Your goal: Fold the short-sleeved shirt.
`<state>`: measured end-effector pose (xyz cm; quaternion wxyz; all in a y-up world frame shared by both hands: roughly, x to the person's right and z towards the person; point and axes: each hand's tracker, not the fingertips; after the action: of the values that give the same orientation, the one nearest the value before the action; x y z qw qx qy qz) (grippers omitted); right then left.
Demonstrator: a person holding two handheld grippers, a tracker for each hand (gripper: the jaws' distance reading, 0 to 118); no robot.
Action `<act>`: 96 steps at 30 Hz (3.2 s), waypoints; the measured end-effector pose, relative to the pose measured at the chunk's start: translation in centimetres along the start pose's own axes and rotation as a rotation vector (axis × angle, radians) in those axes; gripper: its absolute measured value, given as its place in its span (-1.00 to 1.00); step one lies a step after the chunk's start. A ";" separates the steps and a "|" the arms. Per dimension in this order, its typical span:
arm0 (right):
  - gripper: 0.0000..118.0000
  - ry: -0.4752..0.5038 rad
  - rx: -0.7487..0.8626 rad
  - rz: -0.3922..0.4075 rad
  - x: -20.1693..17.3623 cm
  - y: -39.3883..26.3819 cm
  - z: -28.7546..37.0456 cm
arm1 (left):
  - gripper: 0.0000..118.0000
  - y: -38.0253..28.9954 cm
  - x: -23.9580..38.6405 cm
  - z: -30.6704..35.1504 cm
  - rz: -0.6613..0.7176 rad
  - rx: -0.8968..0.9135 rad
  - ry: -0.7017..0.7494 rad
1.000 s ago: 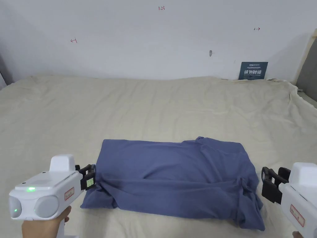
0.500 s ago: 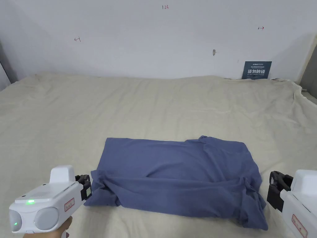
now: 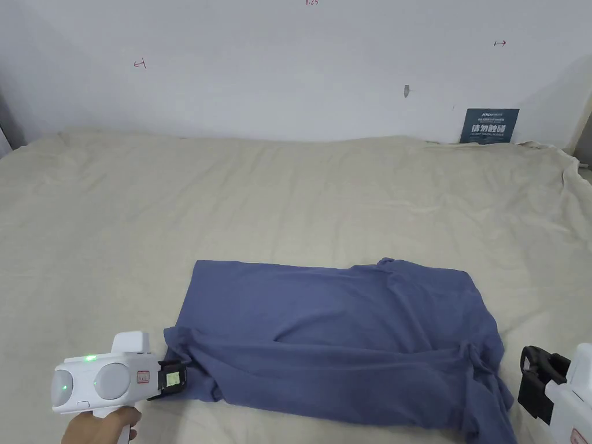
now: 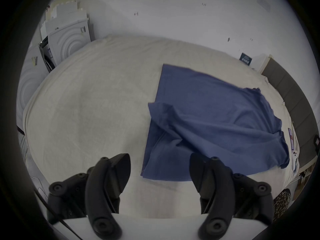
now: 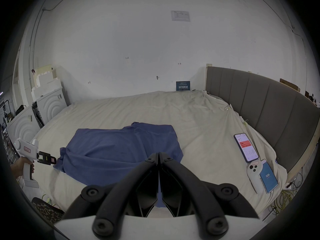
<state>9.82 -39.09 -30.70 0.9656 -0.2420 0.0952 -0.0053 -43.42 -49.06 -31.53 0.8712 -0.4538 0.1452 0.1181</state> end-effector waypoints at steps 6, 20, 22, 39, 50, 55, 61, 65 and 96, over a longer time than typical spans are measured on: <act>-1.00 -0.011 -0.032 -0.011 0.6 -0.7 -1.6 | 0.30 -1.0 0.4 -2.3 -0.030 -0.069 0.013; -0.94 -0.032 -0.245 -0.069 2.7 -4.8 -5.6 | -0.94 -0.3 0.2 0.8 -0.095 -0.003 -0.053; -0.32 -0.048 -0.311 -0.058 3.1 -6.1 -6.9 | -0.94 0.0 0.2 1.5 -0.093 0.011 -0.064; -0.96 0.035 -0.417 -0.159 3.0 -8.6 -9.1 | -0.95 0.0 -0.7 1.5 -0.068 0.008 -0.078; -0.97 0.015 -0.325 -0.132 7.2 -6.2 -4.7 | -0.95 -2.0 -2.0 4.8 -0.029 0.029 -0.107; -0.97 0.015 -0.332 -0.123 7.7 -7.1 -2.3 | -0.95 -4.9 -2.9 6.6 -0.044 0.017 -0.106; -0.97 -0.003 -0.398 -0.135 8.0 -10.1 -2.5 | -0.95 -8.3 -3.5 6.0 -0.035 -0.024 -0.090; -0.97 -0.033 -0.470 -0.127 7.8 -12.4 -3.7 | -0.95 -9.8 -2.8 4.6 -0.061 -0.064 -0.054; -0.11 -0.025 0.135 0.038 0.7 2.0 6.1 | -0.23 -3.9 3.0 19.2 -0.090 0.541 -0.069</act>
<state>11.62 -34.52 -26.50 0.9807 -0.1746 0.0871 0.0095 -36.53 -35.17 -19.13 0.9696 -0.2062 0.1216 0.0514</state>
